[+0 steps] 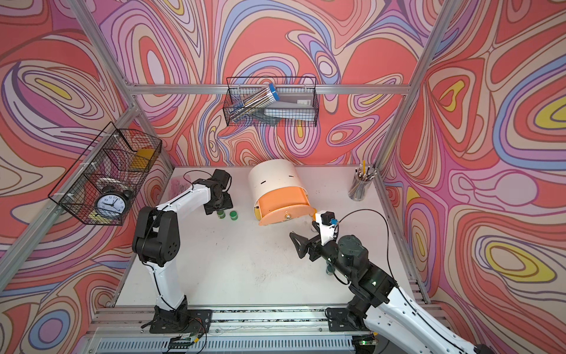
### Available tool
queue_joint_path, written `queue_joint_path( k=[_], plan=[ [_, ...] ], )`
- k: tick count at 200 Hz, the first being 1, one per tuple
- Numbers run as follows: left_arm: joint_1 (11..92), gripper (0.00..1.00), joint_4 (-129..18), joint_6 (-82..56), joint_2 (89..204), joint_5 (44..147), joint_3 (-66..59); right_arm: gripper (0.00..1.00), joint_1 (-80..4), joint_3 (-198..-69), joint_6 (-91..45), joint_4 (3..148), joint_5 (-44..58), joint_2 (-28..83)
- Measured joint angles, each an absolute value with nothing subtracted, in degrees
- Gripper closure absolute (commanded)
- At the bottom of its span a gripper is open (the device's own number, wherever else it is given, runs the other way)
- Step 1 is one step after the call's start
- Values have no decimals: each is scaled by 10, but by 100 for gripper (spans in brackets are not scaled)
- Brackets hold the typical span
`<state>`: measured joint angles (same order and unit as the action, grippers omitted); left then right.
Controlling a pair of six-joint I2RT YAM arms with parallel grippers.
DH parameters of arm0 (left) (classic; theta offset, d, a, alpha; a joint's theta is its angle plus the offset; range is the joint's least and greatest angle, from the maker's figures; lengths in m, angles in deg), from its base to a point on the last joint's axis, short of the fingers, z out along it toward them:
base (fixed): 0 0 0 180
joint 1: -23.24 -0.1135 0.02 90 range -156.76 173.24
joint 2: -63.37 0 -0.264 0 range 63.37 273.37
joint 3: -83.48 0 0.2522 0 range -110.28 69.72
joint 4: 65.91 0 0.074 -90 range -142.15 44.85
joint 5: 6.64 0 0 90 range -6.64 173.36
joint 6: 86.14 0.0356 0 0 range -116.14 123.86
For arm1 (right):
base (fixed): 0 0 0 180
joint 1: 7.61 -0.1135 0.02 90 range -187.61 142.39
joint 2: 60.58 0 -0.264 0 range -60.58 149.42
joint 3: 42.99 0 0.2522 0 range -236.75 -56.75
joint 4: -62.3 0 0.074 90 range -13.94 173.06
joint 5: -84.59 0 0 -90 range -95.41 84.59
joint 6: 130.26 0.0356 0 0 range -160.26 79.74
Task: Put the paint cans in the drawer according to color
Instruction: Pick up the paint can at the center of the board.
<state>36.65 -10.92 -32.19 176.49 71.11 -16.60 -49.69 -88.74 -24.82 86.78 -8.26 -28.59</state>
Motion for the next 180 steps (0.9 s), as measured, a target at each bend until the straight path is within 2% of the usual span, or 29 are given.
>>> queue_joint_path(
  k=[40,67,80,109,180],
  plan=[
    [356,35,-111,-322,1793,712,-166,2,-497,-886,-247,867,-72,-287],
    [348,47,-119,-322,1805,718,-166,2,-497,-886,-247,867,-69,-288],
    [345,49,-125,-321,1808,722,-166,2,-497,-886,-247,867,-69,-289],
    [343,68,-137,-321,1817,727,-166,2,-497,-885,-247,862,-69,-291],
    [341,71,-166,-322,1798,737,-137,2,-497,-885,-247,859,-70,-291]
  ],
)
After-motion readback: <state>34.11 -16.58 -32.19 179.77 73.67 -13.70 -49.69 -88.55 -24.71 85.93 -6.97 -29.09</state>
